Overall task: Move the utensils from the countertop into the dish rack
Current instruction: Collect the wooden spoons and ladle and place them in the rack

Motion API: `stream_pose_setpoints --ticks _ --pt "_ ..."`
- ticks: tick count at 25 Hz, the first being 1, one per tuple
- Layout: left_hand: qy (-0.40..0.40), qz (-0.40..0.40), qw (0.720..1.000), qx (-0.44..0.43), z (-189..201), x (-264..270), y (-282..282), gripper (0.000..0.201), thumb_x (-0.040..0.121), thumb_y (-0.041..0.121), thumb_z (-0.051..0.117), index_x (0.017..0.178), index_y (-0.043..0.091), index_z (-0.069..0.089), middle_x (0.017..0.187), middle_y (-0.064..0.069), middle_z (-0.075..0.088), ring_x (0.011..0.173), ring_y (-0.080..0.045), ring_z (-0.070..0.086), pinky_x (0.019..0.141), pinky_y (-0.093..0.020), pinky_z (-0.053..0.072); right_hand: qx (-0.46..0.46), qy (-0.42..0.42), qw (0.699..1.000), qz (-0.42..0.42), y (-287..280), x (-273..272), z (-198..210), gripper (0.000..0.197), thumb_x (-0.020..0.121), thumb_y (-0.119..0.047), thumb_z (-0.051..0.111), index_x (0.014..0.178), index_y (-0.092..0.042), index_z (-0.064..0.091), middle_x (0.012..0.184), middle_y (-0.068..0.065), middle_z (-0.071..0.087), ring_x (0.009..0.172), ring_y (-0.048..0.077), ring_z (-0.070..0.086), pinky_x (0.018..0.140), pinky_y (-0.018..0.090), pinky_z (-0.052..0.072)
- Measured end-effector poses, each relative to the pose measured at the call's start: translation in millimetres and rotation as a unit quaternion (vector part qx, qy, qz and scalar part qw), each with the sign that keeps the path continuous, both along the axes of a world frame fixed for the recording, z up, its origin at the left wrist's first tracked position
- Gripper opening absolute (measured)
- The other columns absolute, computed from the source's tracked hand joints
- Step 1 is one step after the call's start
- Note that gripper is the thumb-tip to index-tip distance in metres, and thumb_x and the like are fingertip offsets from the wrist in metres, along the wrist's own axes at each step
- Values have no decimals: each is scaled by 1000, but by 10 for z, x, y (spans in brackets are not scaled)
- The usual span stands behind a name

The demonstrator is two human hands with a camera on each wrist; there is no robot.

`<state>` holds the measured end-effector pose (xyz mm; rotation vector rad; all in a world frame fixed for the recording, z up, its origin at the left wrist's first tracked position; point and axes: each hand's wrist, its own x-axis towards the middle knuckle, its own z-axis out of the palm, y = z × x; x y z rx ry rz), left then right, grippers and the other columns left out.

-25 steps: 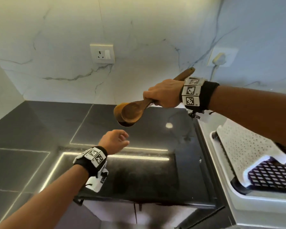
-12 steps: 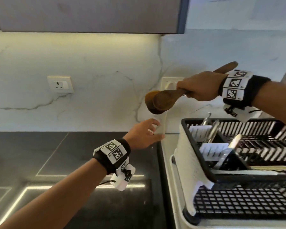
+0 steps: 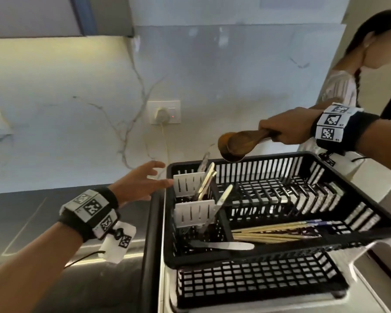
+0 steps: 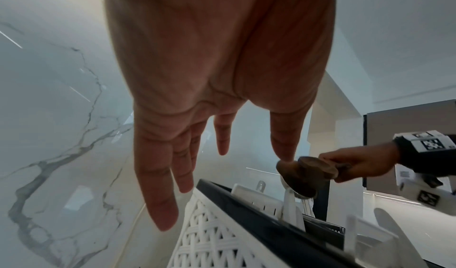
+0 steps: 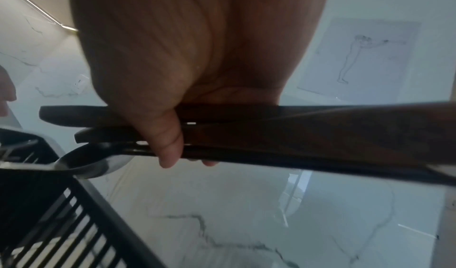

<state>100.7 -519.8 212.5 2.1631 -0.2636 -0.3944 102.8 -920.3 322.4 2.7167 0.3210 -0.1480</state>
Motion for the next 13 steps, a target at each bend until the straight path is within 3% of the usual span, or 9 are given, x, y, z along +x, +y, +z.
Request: stream_pose_setpoints --ticks 2,4,6,9,13 --pt "17 3 1000 -5 -17 33 -64 79 69 53 79 139 35 47 143 -4 46 125 -24 54 83 -39 57 6 35 999 -1 -205 -31 -184 22 93 -29 56 114 -32 51 97 -6 62 86 19 58 75 35 45" --pt "19 10 1000 -9 -27 63 -60 107 45 72 83 139 36 47 140 -2 47 123 -23 56 78 -37 59 2 71 997 10 -269 -53 -387 21 93 -28 56 113 -31 52 97 -6 64 86 18 59 73 33 42" --pt "20 10 1000 -4 -52 92 -98 119 34 76 83 139 35 47 137 -1 50 121 -22 58 74 -34 60 11 104 994 21 -264 -53 -583 19 93 -26 54 111 -32 52 97 -6 65 86 18 59 73 32 40" --pt "31 11 999 -7 -85 67 -195 90 64 51 84 142 28 46 133 -2 58 115 -21 63 81 -41 61 67 139 987 42 -174 52 -831 14 94 -21 57 105 -28 52 94 -2 65 84 18 60 73 32 42" --pt "18 -1 1000 19 -135 64 -239 68 79 18 78 140 26 50 124 -3 68 107 -24 70 93 -55 56 123 177 974 68 -64 203 -1044 20 90 -15 62 106 -23 54 86 -5 60 75 10 56 67 27 38"
